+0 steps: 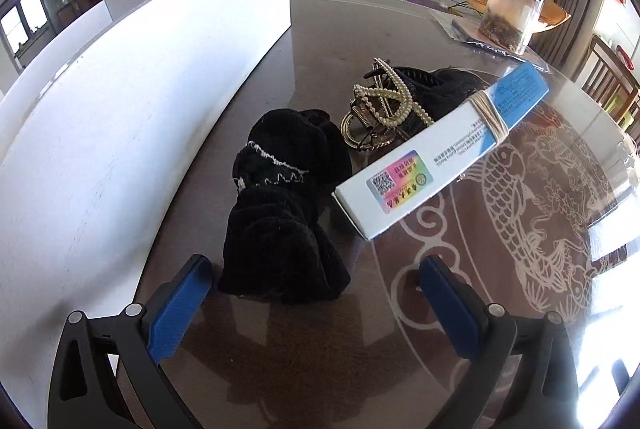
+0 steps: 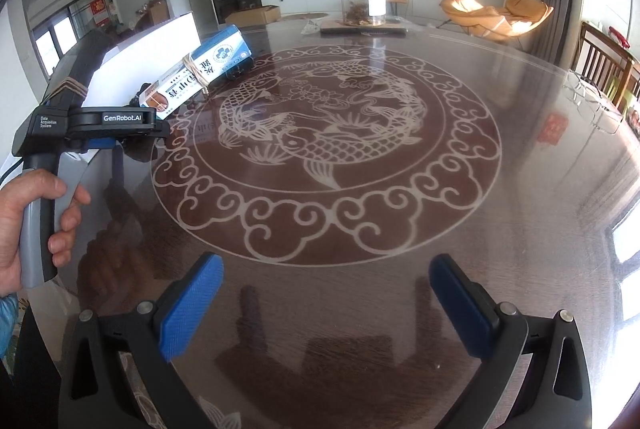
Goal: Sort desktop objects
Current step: 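Lower the left tool onto the black velvet pouch and grasp it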
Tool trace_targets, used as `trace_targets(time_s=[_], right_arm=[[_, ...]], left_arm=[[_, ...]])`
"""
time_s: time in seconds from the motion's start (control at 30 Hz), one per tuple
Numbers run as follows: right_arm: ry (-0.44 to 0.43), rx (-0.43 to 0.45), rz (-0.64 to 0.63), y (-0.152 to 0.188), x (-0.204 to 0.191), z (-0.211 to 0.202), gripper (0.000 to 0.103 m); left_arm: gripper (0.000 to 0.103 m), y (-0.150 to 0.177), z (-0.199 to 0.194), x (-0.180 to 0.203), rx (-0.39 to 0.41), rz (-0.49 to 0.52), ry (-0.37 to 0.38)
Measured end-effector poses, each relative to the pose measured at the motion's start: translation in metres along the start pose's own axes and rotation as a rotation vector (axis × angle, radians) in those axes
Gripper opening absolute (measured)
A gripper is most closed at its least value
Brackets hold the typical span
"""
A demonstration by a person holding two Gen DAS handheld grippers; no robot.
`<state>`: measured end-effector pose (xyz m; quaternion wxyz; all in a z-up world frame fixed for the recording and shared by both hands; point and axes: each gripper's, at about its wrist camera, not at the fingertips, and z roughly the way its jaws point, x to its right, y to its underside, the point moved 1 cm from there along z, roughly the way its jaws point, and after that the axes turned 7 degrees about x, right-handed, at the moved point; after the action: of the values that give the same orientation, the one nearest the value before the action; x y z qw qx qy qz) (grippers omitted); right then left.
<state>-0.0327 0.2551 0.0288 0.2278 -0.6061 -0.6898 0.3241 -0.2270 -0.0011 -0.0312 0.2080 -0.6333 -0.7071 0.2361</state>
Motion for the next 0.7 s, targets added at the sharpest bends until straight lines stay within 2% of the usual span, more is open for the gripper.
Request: trace_targets(time_s=[0.2, 0.23, 0.3, 0.37, 0.6, 0.7], right_arm=[[-0.001, -0.002, -0.005, 0.000, 0.000, 0.000, 0.103], [0.001, -0.003, -0.006, 0.000, 0.000, 0.000, 0.103], [0.006, -0.003, -0.010, 0.000, -0.001, 0.000, 0.103], [0.011, -0.003, -0.015, 0.000, -0.002, 0.000, 0.103], [0.020, -0.004, -0.029, 0.000, -0.004, 0.000, 0.103], [0.025, -0.012, -0.036, 0.000, -0.005, 0.002, 0.103]], left_arm=[[0.101, -0.019, 0.014, 0.005, 0.039, 0.034, 0.024], [0.093, -0.018, 0.010, 0.005, 0.074, 0.047, 0.038], [0.055, -0.016, 0.003, 0.004, 0.120, 0.073, 0.052], [0.036, -0.011, -0.004, 0.003, 0.134, 0.092, 0.068], [0.034, 0.045, -0.043, -0.002, 0.150, 0.137, 0.137], [0.034, 0.061, -0.056, 0.001, 0.154, 0.157, 0.138]])
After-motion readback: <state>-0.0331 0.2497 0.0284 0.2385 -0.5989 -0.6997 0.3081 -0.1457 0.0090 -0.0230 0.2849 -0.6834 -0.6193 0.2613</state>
